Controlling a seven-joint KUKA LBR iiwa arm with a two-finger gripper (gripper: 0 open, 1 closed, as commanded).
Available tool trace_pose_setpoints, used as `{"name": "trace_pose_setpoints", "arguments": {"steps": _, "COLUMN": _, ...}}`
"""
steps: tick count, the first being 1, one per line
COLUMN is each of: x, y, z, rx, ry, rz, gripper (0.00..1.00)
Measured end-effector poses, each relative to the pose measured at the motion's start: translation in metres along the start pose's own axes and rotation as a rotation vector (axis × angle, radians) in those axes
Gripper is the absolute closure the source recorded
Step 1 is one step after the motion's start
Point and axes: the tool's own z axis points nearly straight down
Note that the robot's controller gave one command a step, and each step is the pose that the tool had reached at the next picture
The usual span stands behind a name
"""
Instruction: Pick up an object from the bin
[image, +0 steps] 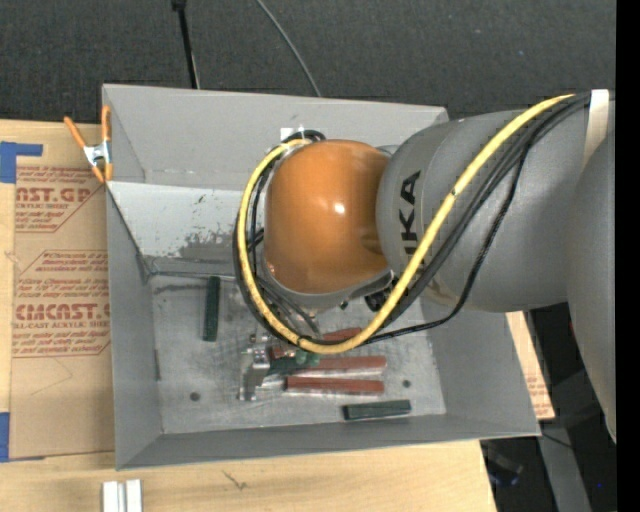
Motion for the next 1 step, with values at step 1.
{"name": "trace_pose_setpoints", "arguments": {"steps": 1, "x": 0.0, "y": 0.0, "z": 0.0, "rx": 0.0, "ry": 0.0, "rz": 0.0, "gripper": 0.0}}
